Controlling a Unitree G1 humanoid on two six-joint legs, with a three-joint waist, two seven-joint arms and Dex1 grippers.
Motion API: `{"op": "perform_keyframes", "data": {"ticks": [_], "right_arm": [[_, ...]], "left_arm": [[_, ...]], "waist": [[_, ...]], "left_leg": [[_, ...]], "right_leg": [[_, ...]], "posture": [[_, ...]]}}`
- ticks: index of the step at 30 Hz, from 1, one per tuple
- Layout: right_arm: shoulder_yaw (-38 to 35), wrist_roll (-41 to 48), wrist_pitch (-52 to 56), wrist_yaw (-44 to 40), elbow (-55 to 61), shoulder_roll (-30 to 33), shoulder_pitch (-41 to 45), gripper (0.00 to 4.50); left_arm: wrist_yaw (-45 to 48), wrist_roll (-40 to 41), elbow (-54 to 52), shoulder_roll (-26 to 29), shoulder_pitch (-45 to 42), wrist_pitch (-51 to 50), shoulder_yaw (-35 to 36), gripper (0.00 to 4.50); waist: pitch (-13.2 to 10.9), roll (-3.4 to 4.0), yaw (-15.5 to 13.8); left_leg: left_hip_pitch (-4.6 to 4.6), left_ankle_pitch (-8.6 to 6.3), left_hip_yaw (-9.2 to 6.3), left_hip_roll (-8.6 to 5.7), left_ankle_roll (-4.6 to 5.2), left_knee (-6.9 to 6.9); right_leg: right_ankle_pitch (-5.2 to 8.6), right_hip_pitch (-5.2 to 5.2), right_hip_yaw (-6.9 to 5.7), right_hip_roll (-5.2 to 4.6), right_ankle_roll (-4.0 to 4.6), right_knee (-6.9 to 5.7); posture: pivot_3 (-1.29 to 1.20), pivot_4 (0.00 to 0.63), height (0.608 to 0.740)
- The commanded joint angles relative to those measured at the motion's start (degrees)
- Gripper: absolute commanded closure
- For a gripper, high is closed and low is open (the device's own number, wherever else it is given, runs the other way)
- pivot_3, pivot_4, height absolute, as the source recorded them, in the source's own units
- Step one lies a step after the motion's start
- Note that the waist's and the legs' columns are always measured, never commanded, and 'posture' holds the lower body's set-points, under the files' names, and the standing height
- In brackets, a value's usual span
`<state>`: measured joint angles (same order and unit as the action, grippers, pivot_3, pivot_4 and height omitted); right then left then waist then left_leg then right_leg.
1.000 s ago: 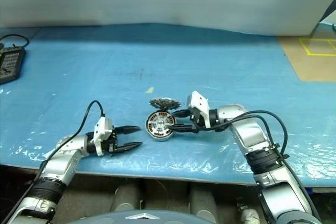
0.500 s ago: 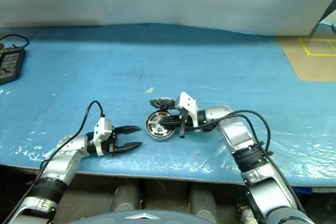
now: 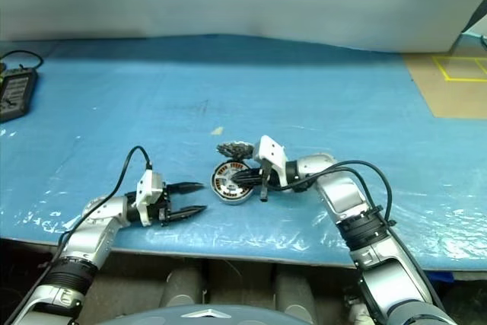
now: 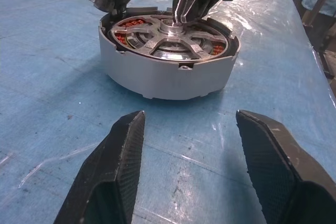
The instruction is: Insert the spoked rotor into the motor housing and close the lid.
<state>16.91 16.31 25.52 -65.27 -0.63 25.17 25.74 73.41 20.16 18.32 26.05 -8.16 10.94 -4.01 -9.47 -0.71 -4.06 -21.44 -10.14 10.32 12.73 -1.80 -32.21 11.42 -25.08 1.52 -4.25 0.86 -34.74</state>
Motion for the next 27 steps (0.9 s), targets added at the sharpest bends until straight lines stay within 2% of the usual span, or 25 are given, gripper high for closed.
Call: {"op": "perform_keyframes", "data": {"ticks": [1, 8, 13, 21, 25, 27], "right_arm": [[-4.8, 6.3, 4.0, -0.9, 7.3, 1.6, 0.0, 4.46], [-9.0, 10.0, 7.6, -2.2, 11.2, 8.7, -4.7, 4.46], [-8.9, 4.8, 2.6, -0.6, 3.4, 12.0, -4.7, 4.46], [-8.8, -3.0, -10.1, 7.3, -17.7, 4.2, 9.5, 4.46], [-8.3, -1.6, -9.9, 4.4, -19.8, 0.5, 14.0, 4.46], [-8.1, 0.6, -7.1, 1.8, -17.2, -0.5, 14.0, 4.46]], "left_arm": [[0.0, 0.5, -0.8, -0.2, -0.2, -0.5, 0.3, 1.59], [-0.2, 0.3, -1.7, 0.1, 0.4, -0.6, 0.3, 1.59], [-0.3, 0.6, -2.5, 0.3, 0.7, -1.2, 0.4, 1.59], [-0.2, 0.8, -3.0, 0.3, 0.1, -1.9, 0.7, 1.59], [-0.6, 0.8, -3.4, 0.3, 0.3, -2.1, 0.9, 1.59], [-1.0, 0.9, -3.8, 0.3, 0.6, -2.2, 1.1, 1.59]], "waist": [[0.0, 0.0, 0.0], [0.0, 0.0, -0.2], [0.0, 0.0, 0.1], [0.0, 0.0, 0.4], [0.0, 0.0, 0.2], [0.0, 0.0, 0.1]], "left_leg": [[-0.01, 0.0, 0.0, 0.0, 0.0, 0.0], [-0.01, 0.0, 0.0, 0.0, 0.0, 0.01], [-0.01, 0.0, 0.0, 0.0, 0.0, 0.02], [-0.04, 0.02, 0.01, -0.01, -0.04, 0.01], [-0.15, 0.1, 0.03, 0.0, -0.22, 0.01], [-0.17, 0.09, 0.03, 0.03, -0.24, 0.01]], "right_leg": [[0.0, 0.0, 0.0, 0.0, 0.0, 0.0], [0.0, 0.01, 0.0, 0.0, -0.01, 0.05], [0.01, -0.02, 0.01, 0.0, -0.02, 0.05], [0.0, -0.1, 0.02, 0.02, 0.0, -0.03], [0.02, -0.14, -0.03, 0.02, 0.05, 0.0], [0.04, -0.14, -0.07, 0.02, 0.08, 0.0]], "posture": [[0.0, 0.15, 0.74], [0.0, 0.15, 0.74], [0.0, 0.15, 0.74], [0.0, 0.15, 0.74], [0.0, 0.15, 0.74], [0.0, 0.15, 0.74]]}}
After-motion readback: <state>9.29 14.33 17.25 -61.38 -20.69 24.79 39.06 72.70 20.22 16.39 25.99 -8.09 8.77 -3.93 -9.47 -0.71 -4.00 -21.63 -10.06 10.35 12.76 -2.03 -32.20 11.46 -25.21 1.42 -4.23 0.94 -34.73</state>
